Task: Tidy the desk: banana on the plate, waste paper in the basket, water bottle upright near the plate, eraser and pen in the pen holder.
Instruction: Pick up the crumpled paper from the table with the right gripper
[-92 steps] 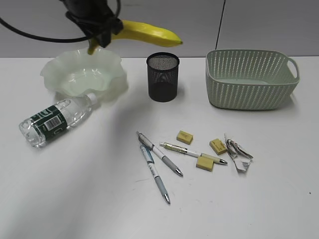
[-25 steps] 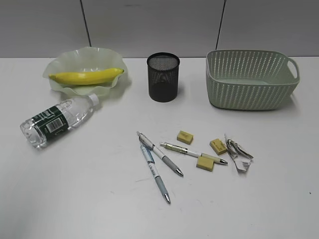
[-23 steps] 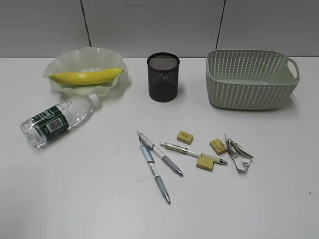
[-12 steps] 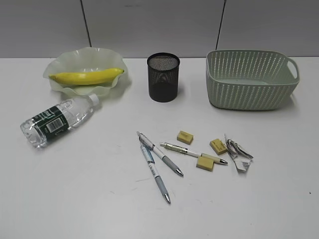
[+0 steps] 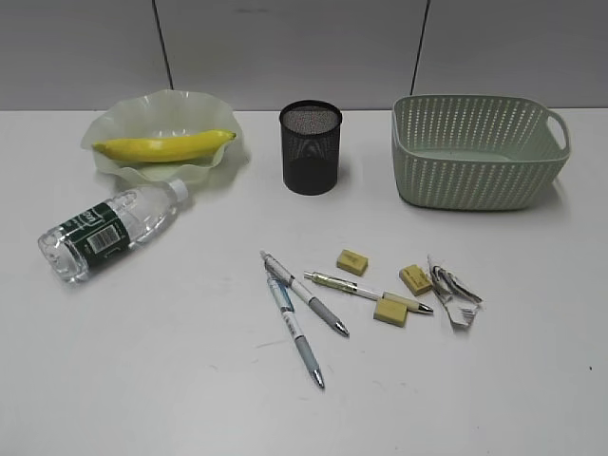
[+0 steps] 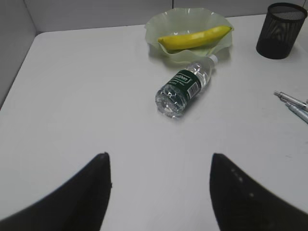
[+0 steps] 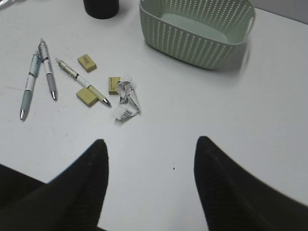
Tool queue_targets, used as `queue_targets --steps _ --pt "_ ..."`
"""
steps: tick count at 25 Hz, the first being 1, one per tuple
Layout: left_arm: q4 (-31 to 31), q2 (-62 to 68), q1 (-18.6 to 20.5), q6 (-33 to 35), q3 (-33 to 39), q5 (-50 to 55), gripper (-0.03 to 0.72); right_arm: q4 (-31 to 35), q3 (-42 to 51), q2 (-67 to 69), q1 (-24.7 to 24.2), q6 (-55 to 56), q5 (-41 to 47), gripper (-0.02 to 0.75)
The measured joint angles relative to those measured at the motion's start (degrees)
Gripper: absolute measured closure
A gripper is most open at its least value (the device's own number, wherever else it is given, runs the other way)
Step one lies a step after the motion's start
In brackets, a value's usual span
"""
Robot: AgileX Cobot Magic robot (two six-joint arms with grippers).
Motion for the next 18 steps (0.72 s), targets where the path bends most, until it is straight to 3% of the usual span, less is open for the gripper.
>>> queue_targets --steps 7,18 --pt "-1.1 0.0 0.0 1.6 0.1 -0.5 0.202 -0.4 -7.4 19.4 6.4 -0.6 -0.2 0.283" --pt "-1.2 0.0 0.0 1.7 0.1 -0.6 0.202 -0.4 -8.5 48.9 7.0 2.8 -9.2 0.283"
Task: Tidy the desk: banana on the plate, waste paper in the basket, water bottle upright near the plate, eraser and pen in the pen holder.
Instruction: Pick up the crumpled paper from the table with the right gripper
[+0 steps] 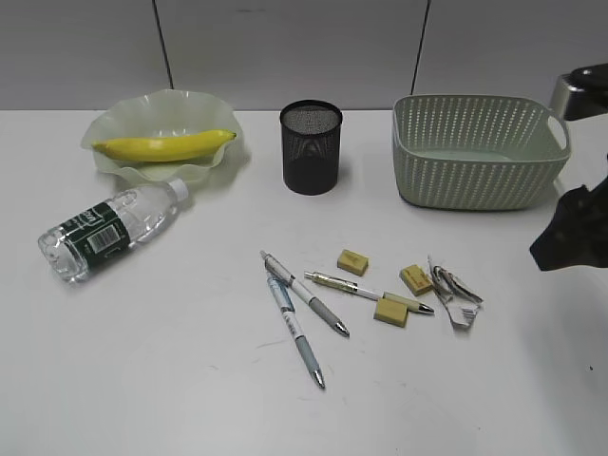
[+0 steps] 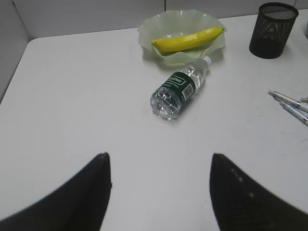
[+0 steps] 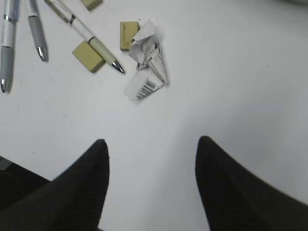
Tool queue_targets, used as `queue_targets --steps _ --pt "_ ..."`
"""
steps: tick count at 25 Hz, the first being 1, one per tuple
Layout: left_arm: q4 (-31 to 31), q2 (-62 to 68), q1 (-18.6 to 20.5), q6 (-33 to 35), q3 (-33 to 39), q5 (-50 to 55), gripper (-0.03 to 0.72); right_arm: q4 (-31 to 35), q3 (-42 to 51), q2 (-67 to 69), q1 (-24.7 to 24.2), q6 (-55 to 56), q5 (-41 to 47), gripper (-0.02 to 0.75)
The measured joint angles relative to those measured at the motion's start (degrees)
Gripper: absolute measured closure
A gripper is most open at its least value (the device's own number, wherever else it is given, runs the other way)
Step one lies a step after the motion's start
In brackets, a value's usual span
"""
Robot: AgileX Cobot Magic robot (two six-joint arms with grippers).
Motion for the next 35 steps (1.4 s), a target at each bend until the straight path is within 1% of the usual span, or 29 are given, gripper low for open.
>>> queue_targets --steps 5,13,18,24,26,29,31,32,34,35 --pt "0.0 0.0 0.0 0.0 0.0 0.0 0.202 -0.6 -0.3 8.7 0.7 1.0 -6.5 0.283" --pt "-0.1 0.0 0.0 0.0 0.0 -0.1 0.202 -1.0 -0.6 19.6 5.7 1.2 -17.3 0.274" --pt "-0.1 0.0 0.0 0.0 0.0 -0.1 0.217 -1.7 -3.4 26.1 6.8 1.3 -18.5 0.249" --pt "-0.1 0.0 0.0 0.0 0.0 -0.2 0.221 -2.4 -7.2 32.5 6.9 1.3 -18.9 0.249" --pt "-0.1 0.0 0.0 0.0 0.0 -0.2 0.221 -2.7 -8.1 34.3 6.9 1.3 -18.9 0.262" --pt "-0.1 0.0 0.0 0.0 0.0 -0.2 0.221 -3.5 -8.4 36.6 6.9 1.3 -18.2 0.310" --pt "-0.1 0.0 0.0 0.0 0.0 -0.2 0.224 -4.0 -8.4 37.4 6.9 1.3 -17.0 0.388" --pt "-0.1 0.0 0.0 0.0 0.0 -0.2 0.225 -4.2 -8.5 37.4 6.9 1.3 -16.6 0.439" --pt "-0.1 0.0 0.0 0.0 0.0 -0.2 0.227 -4.5 -8.9 36.9 6.9 1.3 -15.6 0.596" --pt "-0.1 0.0 0.0 0.0 0.0 -0.2 0.227 -4.6 -8.9 36.5 6.9 1.3 -15.4 0.654"
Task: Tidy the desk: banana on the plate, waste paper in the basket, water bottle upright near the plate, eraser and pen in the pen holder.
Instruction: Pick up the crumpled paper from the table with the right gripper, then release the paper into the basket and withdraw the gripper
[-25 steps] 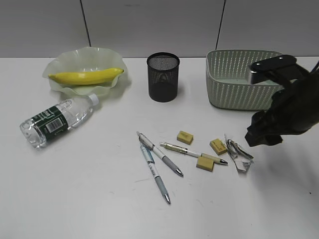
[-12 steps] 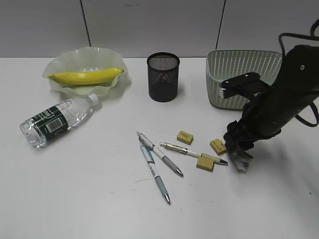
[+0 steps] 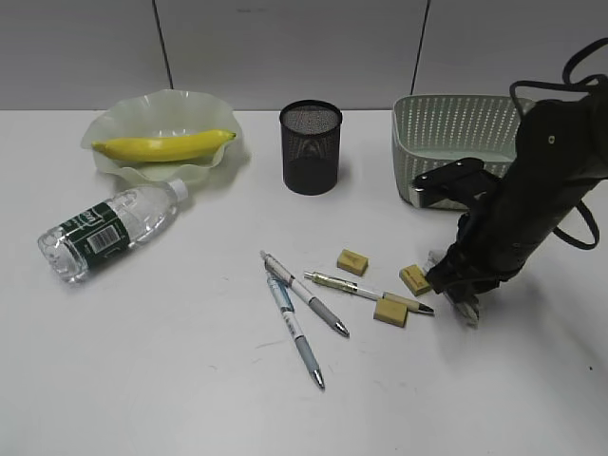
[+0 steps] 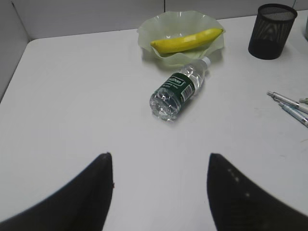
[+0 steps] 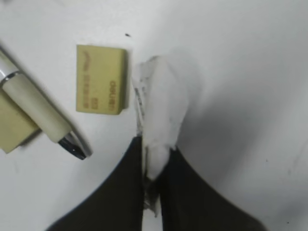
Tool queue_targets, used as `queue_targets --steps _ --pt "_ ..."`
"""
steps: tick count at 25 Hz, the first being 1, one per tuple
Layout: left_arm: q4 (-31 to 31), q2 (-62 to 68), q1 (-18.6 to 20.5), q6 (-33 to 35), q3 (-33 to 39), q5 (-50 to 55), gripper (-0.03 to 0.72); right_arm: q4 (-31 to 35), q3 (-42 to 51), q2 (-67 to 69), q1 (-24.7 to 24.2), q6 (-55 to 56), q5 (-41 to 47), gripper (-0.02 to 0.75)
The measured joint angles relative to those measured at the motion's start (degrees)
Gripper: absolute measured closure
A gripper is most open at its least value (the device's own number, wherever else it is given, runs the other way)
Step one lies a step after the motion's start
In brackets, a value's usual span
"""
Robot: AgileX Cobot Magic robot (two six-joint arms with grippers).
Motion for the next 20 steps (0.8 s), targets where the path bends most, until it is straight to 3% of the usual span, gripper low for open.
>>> queue_targets --steps 2,9,14,20 --pt "0.0 0.0 0.0 0.0 0.0 0.0 0.227 0.0 0.0 -0.7 0.0 0.0 0.9 0.705" --pt "0.0 0.0 0.0 0.0 0.0 0.0 0.236 -0.1 0.0 -13.3 0.0 0.1 0.0 0.713" --pt "0.0 0.0 0.0 0.0 0.0 0.0 0.238 -1.3 -2.8 -20.8 0.0 0.1 -8.6 0.713" --pt "0.0 0.0 0.0 0.0 0.0 0.0 0.238 -5.0 -6.5 -18.3 -3.5 0.1 -17.4 0.713"
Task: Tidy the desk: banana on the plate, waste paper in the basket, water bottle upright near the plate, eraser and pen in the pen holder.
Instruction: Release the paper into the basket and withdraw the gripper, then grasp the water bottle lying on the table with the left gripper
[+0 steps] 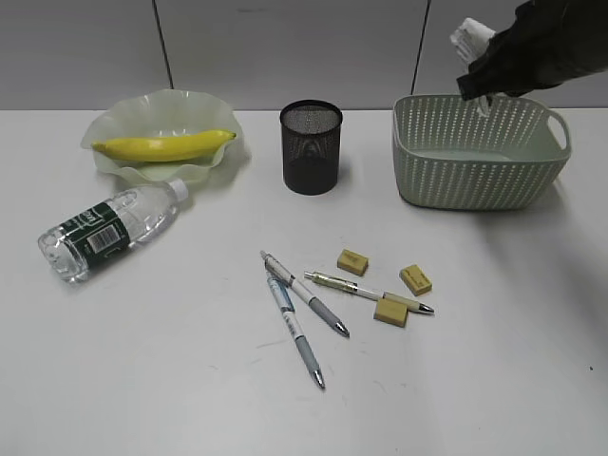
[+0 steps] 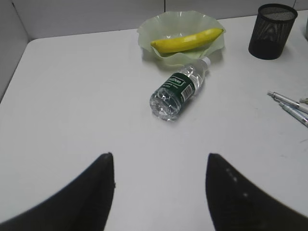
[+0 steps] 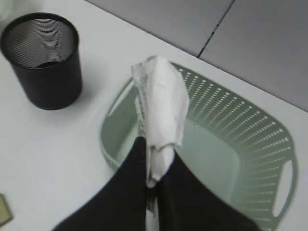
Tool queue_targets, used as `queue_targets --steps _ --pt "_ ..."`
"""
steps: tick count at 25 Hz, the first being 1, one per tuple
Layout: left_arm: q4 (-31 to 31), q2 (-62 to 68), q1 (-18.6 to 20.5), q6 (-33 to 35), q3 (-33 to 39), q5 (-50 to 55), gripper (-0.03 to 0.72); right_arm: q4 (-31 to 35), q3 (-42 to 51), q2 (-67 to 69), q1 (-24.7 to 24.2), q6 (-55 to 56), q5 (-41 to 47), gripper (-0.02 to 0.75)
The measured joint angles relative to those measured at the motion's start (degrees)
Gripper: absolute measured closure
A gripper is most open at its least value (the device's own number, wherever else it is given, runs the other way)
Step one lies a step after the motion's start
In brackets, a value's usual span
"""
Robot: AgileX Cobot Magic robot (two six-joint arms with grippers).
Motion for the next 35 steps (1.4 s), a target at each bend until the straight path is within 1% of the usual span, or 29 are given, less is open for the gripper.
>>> queue_targets --steps 4,7,9,11,15,17,19,21,24,28,33,35 --pt "0.0 0.0 0.0 0.0 0.0 0.0 0.238 -0.1 -3.8 6.8 -2.8 0.0 -1.1 0.713" --pt "0.0 0.0 0.0 0.0 0.0 0.0 0.240 -0.1 -7.0 12.5 -3.4 0.4 -1.3 0.708" --pt "0.0 0.0 0.0 0.0 0.0 0.0 0.244 -0.1 -9.1 15.8 -3.4 2.1 -1.3 0.673" --pt "0.0 0.0 0.0 0.0 0.0 0.0 0.245 -0.1 -10.9 18.9 -3.4 5.2 -1.2 0.595" --pt "0.0 0.0 0.0 0.0 0.0 0.0 0.248 -0.1 -13.0 20.8 -3.4 9.2 1.2 0.321" --pt "0.0 0.0 0.0 0.0 0.0 0.0 0.250 -0.1 -13.2 20.2 -3.4 9.7 3.3 0.204" --pt "0.0 0.0 0.0 0.0 0.0 0.0 0.252 -0.1 -13.2 18.7 -3.4 9.8 6.9 0.158" --pt "0.0 0.0 0.0 0.0 0.0 0.0 0.252 -0.3 -13.3 16.1 -3.5 9.8 11.9 0.143" --pt "0.0 0.0 0.0 0.0 0.0 0.0 0.252 -0.5 -13.3 11.6 -3.5 9.9 19.0 0.144" --pt "0.0 0.0 0.0 0.0 0.0 0.0 0.252 -2.0 -10.9 4.6 -3.5 9.9 25.7 0.147" --pt "0.0 0.0 0.0 0.0 0.0 0.0 0.253 -2.8 0.2 -8.7 -3.5 9.9 28.6 0.148" --pt "0.0 0.0 0.0 0.0 0.0 0.0 0.253 -1.9 4.9 -15.7 -3.5 9.9 30.0 0.150"
